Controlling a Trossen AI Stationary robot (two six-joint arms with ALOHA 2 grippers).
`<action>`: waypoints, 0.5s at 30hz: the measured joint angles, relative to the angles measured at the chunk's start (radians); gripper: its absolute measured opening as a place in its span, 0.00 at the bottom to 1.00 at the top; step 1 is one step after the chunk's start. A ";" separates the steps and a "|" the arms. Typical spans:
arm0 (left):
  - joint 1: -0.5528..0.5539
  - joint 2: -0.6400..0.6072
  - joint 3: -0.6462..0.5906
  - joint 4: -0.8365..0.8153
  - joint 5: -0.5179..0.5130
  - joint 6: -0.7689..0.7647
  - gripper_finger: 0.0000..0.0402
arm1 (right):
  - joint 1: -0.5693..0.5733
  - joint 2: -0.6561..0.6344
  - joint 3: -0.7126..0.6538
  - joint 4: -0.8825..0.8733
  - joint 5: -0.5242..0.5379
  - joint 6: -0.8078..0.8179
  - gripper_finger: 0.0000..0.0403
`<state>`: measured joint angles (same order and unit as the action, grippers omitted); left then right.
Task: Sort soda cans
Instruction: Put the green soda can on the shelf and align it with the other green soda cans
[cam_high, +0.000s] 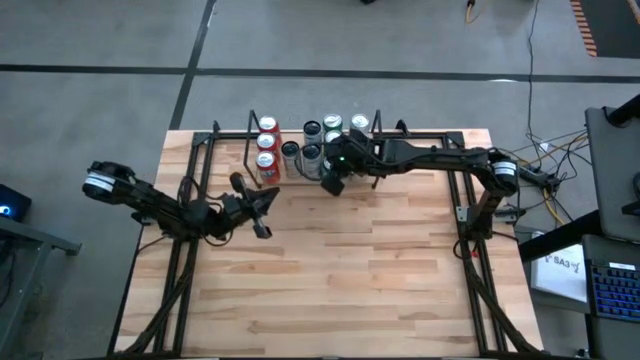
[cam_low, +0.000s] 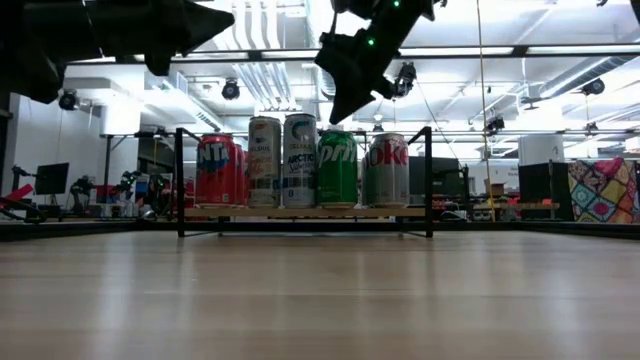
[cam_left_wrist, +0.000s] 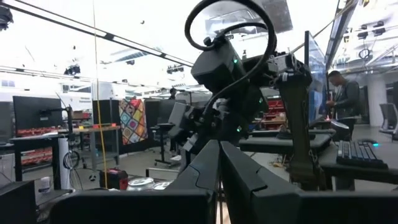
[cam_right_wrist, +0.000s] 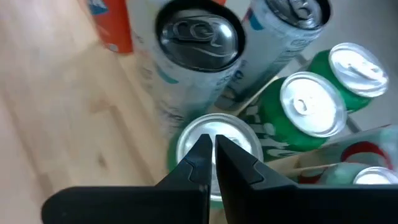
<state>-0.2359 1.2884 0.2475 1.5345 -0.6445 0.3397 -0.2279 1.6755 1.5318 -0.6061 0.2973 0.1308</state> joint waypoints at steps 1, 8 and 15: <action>0.000 -0.001 0.000 -0.002 0.000 0.000 0.00 | 0.000 0.004 0.000 -0.001 0.016 -0.006 0.02; 0.000 0.006 0.000 -0.009 0.000 0.013 0.00 | -0.012 0.024 0.000 -0.006 0.025 -0.019 0.02; 0.000 0.006 0.000 -0.010 0.000 0.015 0.00 | -0.021 0.036 0.000 -0.015 0.029 -0.019 0.02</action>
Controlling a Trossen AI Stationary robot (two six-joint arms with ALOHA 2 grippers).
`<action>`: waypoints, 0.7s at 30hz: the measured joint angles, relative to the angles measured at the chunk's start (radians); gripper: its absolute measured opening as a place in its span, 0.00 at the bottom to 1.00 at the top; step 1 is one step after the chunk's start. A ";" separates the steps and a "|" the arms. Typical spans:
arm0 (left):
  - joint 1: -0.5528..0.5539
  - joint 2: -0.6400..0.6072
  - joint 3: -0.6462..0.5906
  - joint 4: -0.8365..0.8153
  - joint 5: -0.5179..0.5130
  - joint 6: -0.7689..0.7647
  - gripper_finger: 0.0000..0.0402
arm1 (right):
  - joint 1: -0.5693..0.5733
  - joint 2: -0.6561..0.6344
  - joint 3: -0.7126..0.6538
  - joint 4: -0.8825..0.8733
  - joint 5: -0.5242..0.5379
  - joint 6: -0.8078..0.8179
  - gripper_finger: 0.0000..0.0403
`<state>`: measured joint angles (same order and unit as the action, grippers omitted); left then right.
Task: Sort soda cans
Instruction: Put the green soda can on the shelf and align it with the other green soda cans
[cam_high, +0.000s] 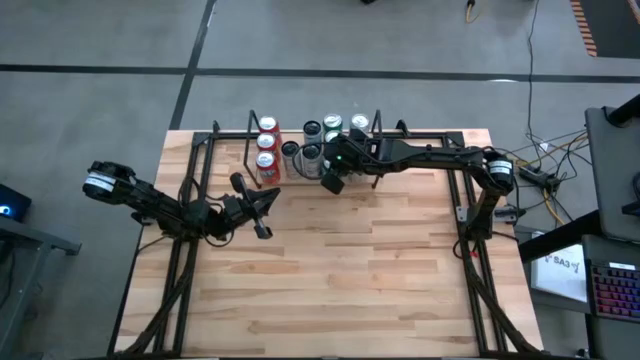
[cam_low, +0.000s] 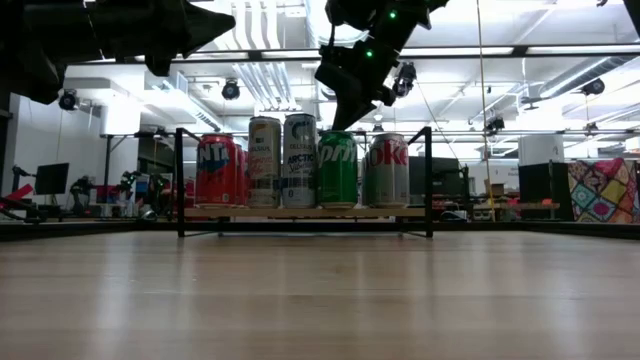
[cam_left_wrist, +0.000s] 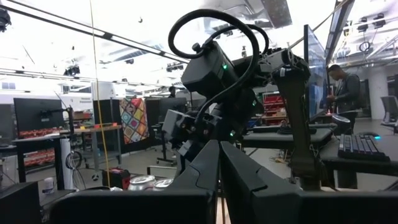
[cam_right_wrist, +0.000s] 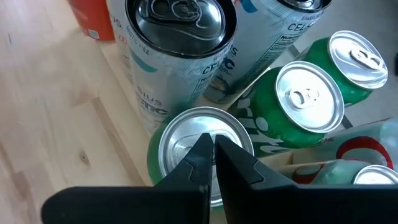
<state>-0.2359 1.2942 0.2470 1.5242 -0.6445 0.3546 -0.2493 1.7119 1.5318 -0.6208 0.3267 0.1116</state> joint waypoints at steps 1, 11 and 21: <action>0.000 0.000 0.000 0.000 0.000 0.000 0.00 | 0.000 0.000 0.000 0.000 0.000 0.000 0.02; 0.000 0.000 0.000 -0.002 0.000 0.003 0.00 | 0.000 0.000 0.000 -0.010 0.022 0.001 0.02; 0.000 0.000 0.000 -0.003 0.000 0.003 0.00 | 0.000 0.000 0.000 -0.013 0.041 0.021 0.02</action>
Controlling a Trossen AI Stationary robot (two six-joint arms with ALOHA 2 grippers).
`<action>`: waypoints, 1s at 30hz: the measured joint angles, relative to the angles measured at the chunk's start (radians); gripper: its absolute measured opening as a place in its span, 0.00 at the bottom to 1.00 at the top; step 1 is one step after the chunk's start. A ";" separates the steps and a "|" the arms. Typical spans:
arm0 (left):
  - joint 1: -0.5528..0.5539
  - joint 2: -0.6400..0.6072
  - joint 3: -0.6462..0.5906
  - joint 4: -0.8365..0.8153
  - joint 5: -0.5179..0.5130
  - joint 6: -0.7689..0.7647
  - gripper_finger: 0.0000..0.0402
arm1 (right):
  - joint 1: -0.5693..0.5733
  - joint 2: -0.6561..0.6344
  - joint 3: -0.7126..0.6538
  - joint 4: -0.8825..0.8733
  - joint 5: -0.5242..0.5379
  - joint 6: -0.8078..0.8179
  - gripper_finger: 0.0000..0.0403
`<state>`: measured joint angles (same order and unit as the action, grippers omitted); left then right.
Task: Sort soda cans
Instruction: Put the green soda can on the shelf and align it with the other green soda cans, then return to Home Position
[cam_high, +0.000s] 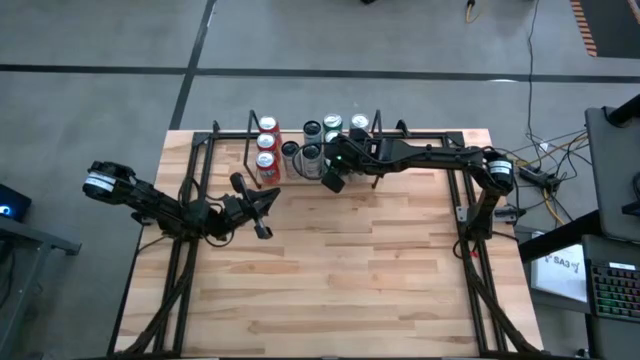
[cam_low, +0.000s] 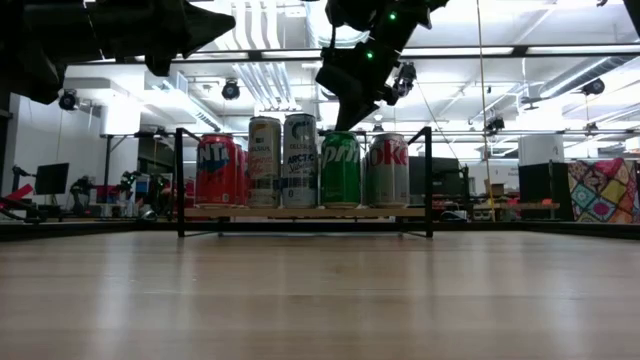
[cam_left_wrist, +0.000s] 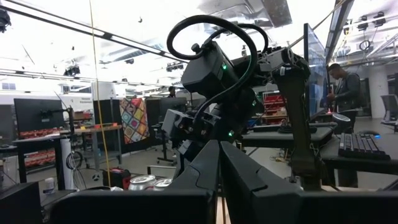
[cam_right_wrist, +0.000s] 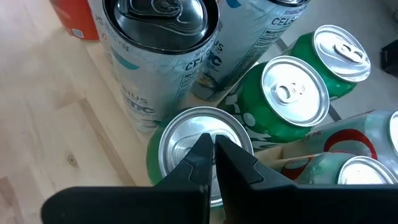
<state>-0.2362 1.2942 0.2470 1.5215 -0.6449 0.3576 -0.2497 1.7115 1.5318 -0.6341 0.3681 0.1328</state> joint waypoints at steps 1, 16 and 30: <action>0.000 0.000 0.000 0.000 0.000 0.000 0.00 | 0.000 0.000 0.000 0.000 0.000 0.000 0.02; 0.000 0.000 0.000 0.000 0.000 -0.008 0.00 | 0.000 -0.052 0.015 0.010 0.000 -0.026 0.02; -0.060 -0.081 0.000 0.004 0.000 -0.045 0.00 | -0.015 -0.148 0.025 0.002 -0.005 -0.041 0.02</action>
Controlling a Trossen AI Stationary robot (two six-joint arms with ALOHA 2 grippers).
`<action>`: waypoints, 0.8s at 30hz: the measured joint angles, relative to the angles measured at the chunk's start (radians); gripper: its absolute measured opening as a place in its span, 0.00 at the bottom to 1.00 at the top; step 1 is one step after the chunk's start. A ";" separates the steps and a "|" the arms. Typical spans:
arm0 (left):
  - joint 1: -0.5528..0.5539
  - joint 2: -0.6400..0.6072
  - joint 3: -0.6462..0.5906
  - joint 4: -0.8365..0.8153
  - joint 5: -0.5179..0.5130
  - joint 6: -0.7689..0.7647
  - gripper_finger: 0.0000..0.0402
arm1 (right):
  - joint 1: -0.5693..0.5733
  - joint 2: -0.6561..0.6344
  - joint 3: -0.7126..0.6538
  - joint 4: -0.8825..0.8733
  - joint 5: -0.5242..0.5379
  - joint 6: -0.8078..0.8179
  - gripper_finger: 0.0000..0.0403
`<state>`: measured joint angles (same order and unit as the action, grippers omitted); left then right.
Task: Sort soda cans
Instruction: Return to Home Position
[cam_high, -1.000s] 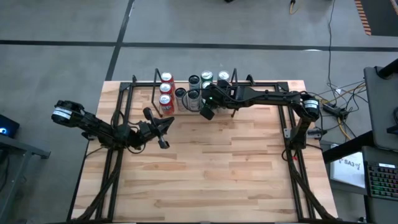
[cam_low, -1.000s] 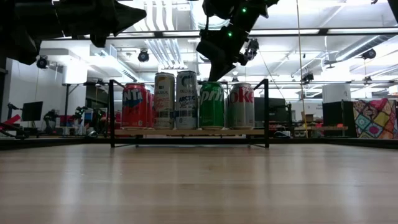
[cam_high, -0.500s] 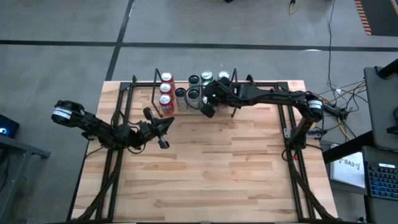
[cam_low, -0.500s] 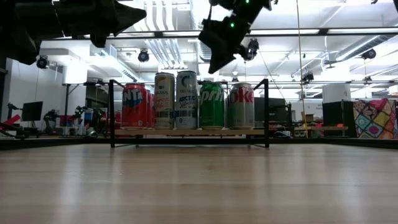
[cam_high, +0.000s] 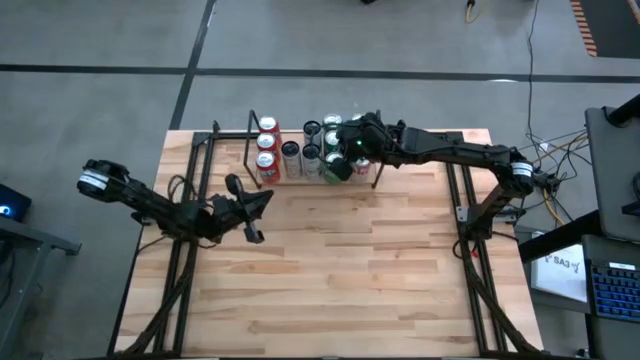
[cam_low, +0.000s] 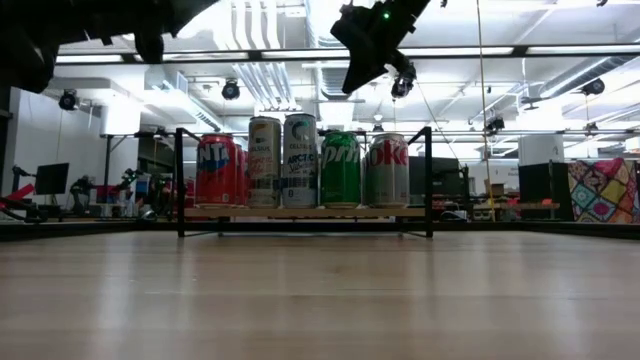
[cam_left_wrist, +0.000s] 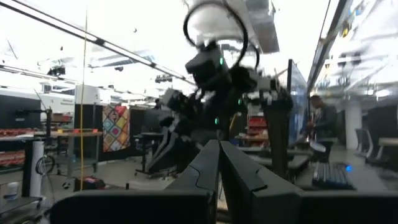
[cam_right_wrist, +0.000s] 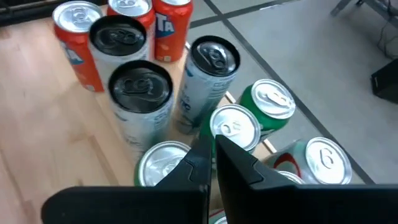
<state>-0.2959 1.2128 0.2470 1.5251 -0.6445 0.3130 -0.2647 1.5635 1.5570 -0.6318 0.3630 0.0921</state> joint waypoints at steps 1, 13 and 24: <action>0.000 -0.015 0.000 0.000 0.000 0.000 0.00 | -0.005 0.000 0.000 0.000 -0.002 -0.004 0.02; 0.045 -0.178 0.094 -0.339 -0.022 0.067 0.00 | -0.015 0.005 -0.002 0.061 -0.007 -0.129 0.02; 0.316 -0.233 0.456 -1.319 -0.008 0.090 0.00 | -0.015 -0.024 -0.002 -0.028 -0.058 -0.183 0.02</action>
<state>0.0205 0.9796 0.7028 0.2065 -0.6522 0.4028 -0.2798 1.5399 1.5547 -0.6596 0.3049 -0.0910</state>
